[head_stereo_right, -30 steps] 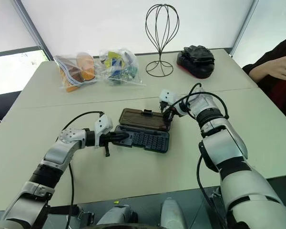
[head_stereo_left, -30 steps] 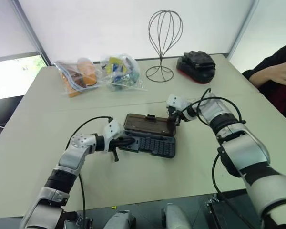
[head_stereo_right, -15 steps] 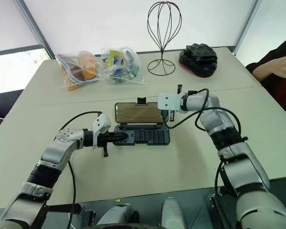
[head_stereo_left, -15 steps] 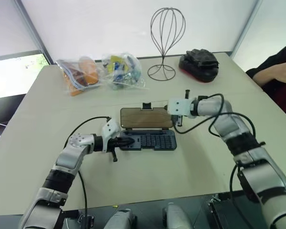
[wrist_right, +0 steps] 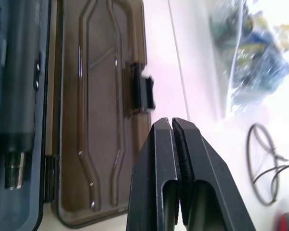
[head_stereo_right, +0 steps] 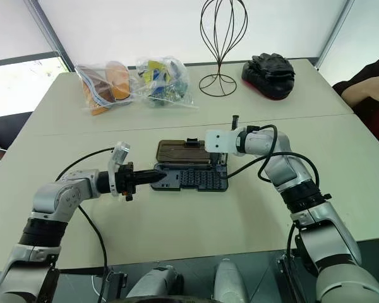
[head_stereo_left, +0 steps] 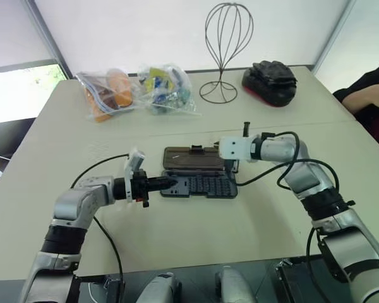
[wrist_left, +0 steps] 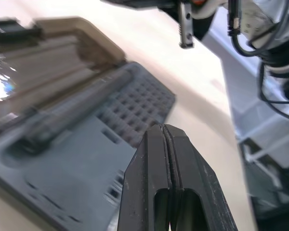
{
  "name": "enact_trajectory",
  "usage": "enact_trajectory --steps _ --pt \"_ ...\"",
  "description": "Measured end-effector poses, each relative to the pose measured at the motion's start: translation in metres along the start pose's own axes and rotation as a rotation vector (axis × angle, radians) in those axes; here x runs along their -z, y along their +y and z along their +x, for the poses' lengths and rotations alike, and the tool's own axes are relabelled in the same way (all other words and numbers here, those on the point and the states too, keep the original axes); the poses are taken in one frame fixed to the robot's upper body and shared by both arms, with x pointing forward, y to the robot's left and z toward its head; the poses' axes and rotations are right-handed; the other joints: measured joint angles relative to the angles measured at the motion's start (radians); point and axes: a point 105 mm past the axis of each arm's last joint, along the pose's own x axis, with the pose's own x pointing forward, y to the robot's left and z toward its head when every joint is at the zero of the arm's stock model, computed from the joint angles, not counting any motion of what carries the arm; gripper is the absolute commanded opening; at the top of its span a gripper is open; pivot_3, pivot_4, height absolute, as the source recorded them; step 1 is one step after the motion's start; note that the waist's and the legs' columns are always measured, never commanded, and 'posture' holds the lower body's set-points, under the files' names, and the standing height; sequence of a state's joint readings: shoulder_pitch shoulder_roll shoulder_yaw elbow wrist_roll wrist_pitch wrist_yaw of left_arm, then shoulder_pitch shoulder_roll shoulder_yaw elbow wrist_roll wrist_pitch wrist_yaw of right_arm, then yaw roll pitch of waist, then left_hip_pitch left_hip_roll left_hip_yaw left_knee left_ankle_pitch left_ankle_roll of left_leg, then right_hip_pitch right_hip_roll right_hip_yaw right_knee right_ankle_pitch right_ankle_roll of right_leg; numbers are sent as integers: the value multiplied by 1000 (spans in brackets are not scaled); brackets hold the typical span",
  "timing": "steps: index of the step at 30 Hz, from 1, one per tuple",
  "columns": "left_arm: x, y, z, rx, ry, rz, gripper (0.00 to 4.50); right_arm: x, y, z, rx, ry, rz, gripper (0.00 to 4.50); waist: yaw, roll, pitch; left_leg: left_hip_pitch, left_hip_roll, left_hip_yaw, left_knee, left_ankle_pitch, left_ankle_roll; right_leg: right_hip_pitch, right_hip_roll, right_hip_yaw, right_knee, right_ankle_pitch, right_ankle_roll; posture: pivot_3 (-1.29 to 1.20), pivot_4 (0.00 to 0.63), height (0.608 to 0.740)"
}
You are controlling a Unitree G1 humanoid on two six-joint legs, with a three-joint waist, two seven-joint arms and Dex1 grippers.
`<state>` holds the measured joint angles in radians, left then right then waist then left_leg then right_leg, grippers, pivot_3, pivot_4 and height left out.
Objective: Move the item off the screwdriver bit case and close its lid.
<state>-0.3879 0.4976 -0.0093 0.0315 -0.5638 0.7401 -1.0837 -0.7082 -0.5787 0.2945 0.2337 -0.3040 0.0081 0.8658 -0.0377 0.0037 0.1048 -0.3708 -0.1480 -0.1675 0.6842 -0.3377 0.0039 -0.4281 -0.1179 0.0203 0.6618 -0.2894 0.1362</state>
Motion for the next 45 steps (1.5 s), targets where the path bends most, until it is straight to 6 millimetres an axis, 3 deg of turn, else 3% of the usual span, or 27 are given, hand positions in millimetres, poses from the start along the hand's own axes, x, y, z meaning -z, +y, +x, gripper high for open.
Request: enact_trajectory --steps 4,8,12,18,25,32,35,41,43,45 --pt "9 18 4 -90 70 146 0 5 -4 2 -9 16 147 56 0 1 1 -1 0 0 0 0 0 0 0 0 -1 0 0 0 150 740" --pt "14 30 11 -110 136 281 0 5 -29 1 26 30 244 56 2 0 3 -1 0 0 0 0 0 0 0 -1 -1 0 0 0 150 740" --pt "11 36 12 -114 150 364 0 9 -43 0 37 44 311 1398 2 0 3 -1 0 0 0 0 0 0 -1 -1 -1 0 0 0 150 740" --pt "12 36 14 -103 166 441 0 22 -38 4 -42 86 474 4462 1 1 3 -1 0 0 0 0 0 0 -1 -1 -1 0 0 0 150 740" --pt "15 31 14 -82 189 491 0 26 -46 22 -107 156 648 4462 -8 1 4 -1 0 0 0 0 0 -1 -1 -1 0 0 0 0 150 740" --pt "17 29 16 -80 184 497 0 30 -22 39 -216 212 770 4462 -6 2 4 -1 0 -1 0 0 0 -1 -1 -1 1 0 0 0 150 740" --pt "20 27 13 -100 172 498 0 37 -6 42 -266 261 830 3643 -11 3 4 -1 0 -1 -1 0 0 -1 -1 -1 1 0 0 0 150 740" --pt "25 23 13 -121 159 495 0 43 -4 42 -246 313 828 649 -15 4 2 2 0 -1 -1 0 0 1 -1 -1 2 0 0 0 150 740" --pt "26 23 11 -135 157 488 0 39 -5 42 -263 303 810 13 -23 4 1 4 0 -1 -3 0 0 2 -1 -1 2 0 0 0 150 740" --pt "28 23 10 -144 159 480 0 39 2 44 -295 308 805 13 -32 3 -1 11 1 -1 -6 0 0 7 0 -1 2 0 0 0 150 740"
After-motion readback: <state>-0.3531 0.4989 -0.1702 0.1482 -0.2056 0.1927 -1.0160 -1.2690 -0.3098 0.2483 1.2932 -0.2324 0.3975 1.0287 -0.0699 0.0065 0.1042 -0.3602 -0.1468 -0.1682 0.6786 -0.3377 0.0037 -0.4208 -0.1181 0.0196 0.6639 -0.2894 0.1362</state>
